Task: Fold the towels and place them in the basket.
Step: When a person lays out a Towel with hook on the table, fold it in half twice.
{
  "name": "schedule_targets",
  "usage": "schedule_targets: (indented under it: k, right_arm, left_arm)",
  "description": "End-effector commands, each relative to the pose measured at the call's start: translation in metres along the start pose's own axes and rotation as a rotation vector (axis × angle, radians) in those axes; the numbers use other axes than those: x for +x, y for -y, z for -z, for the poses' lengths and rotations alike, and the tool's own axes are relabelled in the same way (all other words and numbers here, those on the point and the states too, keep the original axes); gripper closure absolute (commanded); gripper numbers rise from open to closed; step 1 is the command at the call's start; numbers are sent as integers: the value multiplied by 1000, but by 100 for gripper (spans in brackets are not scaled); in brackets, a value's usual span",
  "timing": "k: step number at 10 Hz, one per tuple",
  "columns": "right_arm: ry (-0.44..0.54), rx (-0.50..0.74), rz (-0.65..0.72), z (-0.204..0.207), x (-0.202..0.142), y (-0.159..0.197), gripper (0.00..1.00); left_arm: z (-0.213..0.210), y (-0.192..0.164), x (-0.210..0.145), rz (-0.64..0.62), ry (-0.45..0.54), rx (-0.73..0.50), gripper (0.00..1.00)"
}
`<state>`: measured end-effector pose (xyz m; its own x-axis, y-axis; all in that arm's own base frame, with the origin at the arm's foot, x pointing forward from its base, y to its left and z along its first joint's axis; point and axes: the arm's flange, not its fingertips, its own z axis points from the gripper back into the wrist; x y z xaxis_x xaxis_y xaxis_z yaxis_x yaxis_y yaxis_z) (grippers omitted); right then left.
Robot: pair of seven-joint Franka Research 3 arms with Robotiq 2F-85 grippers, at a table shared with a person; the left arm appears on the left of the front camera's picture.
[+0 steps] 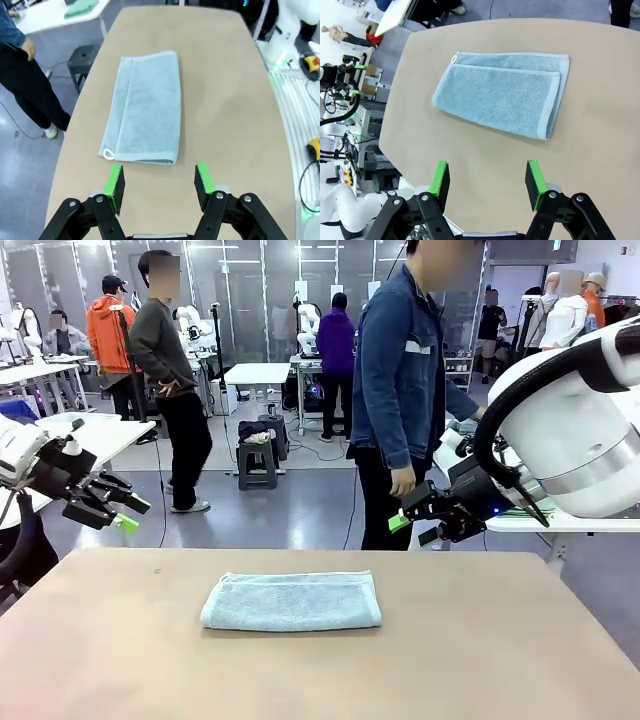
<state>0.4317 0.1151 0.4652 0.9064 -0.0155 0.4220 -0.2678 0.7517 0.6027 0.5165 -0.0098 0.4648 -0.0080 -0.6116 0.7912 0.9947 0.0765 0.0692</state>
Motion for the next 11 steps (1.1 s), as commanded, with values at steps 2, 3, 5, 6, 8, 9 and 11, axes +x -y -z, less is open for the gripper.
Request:
schedule_targets:
  k: [2, 3, 5, 6, 8, 9, 11]
  right_arm:
    - [-14, -16, 19, 0, 0, -1, 24]
    - [0, 0, 0, 0, 0, 0, 23]
    - [-38, -73, 3, 27, 4, -14, 23]
    - [-43, -113, 57, 46, 6, -18, 23]
    - [-13, -240, 162, 80, 5, -24, 23]
    - [6, -292, 177, 93, 4, -25, 23]
    - [26, -360, 210, 117, 0, -21, 23]
  left_arm:
    - [-2, -12, -7, 33, 45, -47, 28]
    - [0, -3, -5, 13, 15, -17, 28]
    - [0, -3, -5, 13, 15, -17, 28]
    - [0, -3, -5, 13, 15, -17, 28]
    - [0, -3, -5, 13, 15, -17, 28]
    - [0, -3, -5, 13, 15, -17, 28]
    - [0, -3, -5, 13, 15, -17, 28]
